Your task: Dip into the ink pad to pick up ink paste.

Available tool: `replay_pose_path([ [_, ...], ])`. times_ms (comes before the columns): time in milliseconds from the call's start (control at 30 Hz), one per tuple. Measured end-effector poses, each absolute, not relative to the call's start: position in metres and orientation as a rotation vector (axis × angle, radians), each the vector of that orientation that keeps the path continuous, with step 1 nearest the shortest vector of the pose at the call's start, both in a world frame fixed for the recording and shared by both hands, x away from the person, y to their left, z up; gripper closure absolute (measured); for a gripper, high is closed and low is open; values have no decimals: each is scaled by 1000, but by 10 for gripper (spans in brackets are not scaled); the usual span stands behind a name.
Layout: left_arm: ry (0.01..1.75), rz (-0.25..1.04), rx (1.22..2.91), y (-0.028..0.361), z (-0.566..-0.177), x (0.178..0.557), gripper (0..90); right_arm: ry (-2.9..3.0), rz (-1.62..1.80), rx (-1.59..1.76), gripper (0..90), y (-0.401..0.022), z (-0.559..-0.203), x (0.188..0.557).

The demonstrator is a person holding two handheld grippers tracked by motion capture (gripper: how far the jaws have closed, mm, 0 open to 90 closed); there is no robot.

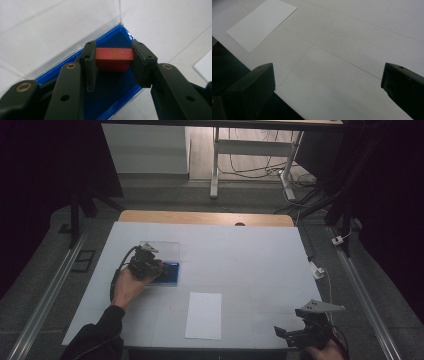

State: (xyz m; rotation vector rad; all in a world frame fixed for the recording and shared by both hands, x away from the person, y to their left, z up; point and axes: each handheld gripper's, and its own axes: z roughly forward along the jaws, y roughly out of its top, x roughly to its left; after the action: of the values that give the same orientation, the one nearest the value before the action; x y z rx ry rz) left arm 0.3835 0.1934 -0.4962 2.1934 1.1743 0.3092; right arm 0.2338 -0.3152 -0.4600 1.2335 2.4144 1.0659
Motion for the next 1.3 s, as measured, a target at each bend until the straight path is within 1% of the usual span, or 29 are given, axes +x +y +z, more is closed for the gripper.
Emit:
replay_pose_path([
  [333, 1157, 320, 2200, 193, -499, 382, 589, 2416, 1068, 1229, 0, -315, -460, 234],
  [833, 1124, 476, 2232, 180, -503, 371, 590, 2419, 1058, 1229, 0, -315, -460, 234],
  [900, 1127, 466, 2225, 181, -503, 371, 591, 2420, 1057, 1229, 0, -315, -460, 234],
  [1133, 1162, 358, 2153, 193, -505, 375, 591, 2419, 1058, 1229, 0, -315, -460, 234],
  [1300, 1157, 368, 2160, 192, -505, 375, 590, 2420, 1058, 1231, 0, -315, -460, 234],
])
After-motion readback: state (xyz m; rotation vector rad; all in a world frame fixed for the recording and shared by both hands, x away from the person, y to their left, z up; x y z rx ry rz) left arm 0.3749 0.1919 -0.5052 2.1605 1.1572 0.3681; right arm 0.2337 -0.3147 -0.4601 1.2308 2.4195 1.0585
